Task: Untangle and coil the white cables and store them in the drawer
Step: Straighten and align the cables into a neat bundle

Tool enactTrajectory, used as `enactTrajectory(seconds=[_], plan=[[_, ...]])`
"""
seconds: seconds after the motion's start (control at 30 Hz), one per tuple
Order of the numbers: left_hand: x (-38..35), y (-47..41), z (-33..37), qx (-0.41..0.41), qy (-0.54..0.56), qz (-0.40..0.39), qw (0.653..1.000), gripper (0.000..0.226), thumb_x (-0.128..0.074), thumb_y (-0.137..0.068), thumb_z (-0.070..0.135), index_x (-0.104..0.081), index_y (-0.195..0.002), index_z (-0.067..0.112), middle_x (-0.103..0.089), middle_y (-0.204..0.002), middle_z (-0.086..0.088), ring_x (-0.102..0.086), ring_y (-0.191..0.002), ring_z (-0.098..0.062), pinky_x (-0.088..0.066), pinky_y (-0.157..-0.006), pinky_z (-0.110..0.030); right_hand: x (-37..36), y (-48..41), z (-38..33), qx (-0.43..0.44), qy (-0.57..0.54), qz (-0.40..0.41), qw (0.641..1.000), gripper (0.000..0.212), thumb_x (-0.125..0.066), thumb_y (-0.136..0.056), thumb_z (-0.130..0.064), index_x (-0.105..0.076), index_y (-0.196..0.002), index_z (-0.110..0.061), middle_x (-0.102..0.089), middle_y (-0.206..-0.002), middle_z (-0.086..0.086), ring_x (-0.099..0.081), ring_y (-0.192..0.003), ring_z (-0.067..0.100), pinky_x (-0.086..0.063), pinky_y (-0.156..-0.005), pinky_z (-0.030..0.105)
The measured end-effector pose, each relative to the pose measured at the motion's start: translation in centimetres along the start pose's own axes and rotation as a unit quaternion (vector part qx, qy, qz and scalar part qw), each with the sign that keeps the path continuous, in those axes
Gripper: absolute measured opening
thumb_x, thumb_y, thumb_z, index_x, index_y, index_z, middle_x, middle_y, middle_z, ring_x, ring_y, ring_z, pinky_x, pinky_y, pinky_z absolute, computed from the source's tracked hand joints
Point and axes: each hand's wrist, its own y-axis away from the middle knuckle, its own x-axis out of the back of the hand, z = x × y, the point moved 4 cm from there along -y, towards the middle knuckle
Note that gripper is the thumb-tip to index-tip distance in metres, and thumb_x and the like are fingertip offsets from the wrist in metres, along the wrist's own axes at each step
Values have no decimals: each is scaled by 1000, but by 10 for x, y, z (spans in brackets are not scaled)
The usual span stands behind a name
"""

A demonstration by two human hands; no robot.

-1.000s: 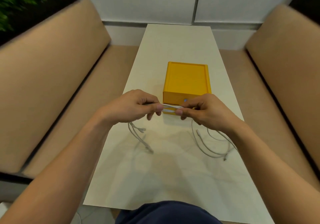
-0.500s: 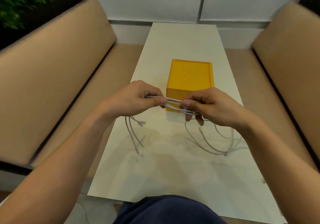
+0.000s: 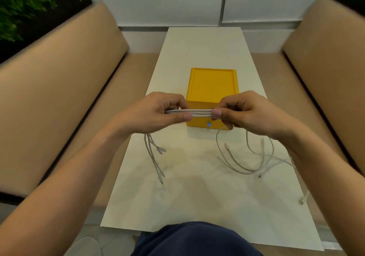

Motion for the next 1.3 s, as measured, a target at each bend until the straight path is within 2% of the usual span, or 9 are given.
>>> enactTrajectory(seconds=[0.23, 0.33, 0.4, 0.53, 0.7, 0.97, 1.07, 1.2, 1.3], plan=[[-3, -3, -3, -10, -16, 39, 999, 11, -73, -95, 34, -67, -86, 29, -56, -60, 14, -48, -56, -8, -33, -52, -15, 2, -6, 0, -13, 80, -11, 997, 7, -77, -91, -32, -75, -92, -26, -73, -72, -12, -60, -56, 4, -42, -51, 14], [-7, -4, -3, -4, 8, 47, 999, 13, -73, -95, 29, -65, -84, 29, -54, -58, 18, -46, -54, -6, -32, -51, -15, 3, -9, 1, -8, 88, 3, 996, 6, -78, -90, -28, -74, -93, -26, -72, -76, -16, -66, -66, 9, -49, -59, 25], [-8, -4, -4, 0, 29, 49, 998, 13, -73, -95, 28, -66, -85, 27, -52, -58, 16, -44, -54, -6, -31, -51, -16, 1, -9, 2, -8, 69, -7, 998, 7, -77, -90, -29, -74, -96, -26, -74, -78, -8, -68, -70, 12, -52, -65, 33], [-9, -3, -5, 3, 47, 37, 998, 11, -73, -95, 28, -68, -87, 24, -54, -61, 13, -44, -56, -6, -34, -52, -21, -1, -7, 2, -26, -18, -43, 999, 18, -71, -92, -39, -77, -99, -24, -76, -81, -1, -71, -77, 15, -56, -77, 33], [-10, -5, -3, 2, 31, 12, 999, 11, -73, -95, 29, -67, -86, 24, -57, -64, 12, -47, -58, -5, -36, -52, -20, -3, -12, 5, -62, -60, -23, 996, 6, -75, -93, -24, -76, -96, -18, -76, -85, 7, -70, -87, 27, -55, -89, 49], [-1, -3, -7, 10, -12, 7, 1000, 13, -70, -95, 39, -66, -85, 31, -57, -63, 9, -46, -57, -7, -34, -52, -22, -6, -14, -2, -77, 131, -51, 987, 16, -72, -94, -41, -76, -86, -28, -73, -70, -9, -64, -63, 4, -52, -64, 34], [-2, 0, -6, 29, 16, -10, 999, 28, -57, -99, 46, -70, -91, 22, -48, -59, 12, -40, -56, -7, -31, -53, -20, 3, -10, -6, -68, 111, -29, 991, 15, -71, -94, -41, -79, -91, -29, -73, -74, -14, -63, -66, 0, -47, -62, 26], [2, 2, -5, 24, 9, -22, 999, 29, -54, -101, 42, -75, -98, 22, -49, -63, 0, -40, -58, -8, -31, -55, -21, 2, 0, -6, -47, 101, -82, 990, 26, -59, -102, -43, -79, -89, -32, -71, -77, -7, -60, -69, 12, -47, -67, 35], [3, 2, -3, 18, -12, -18, 1000, 26, -54, -104, 35, -74, -90, 25, -54, -56, 7, -45, -52, -9, -31, -52, -16, 3, 1, -6, -47, 95, -65, 992, 29, -53, -105, -41, -73, -89, -29, -69, -74, -3, -48, -64, 16, -40, -64, 38]])
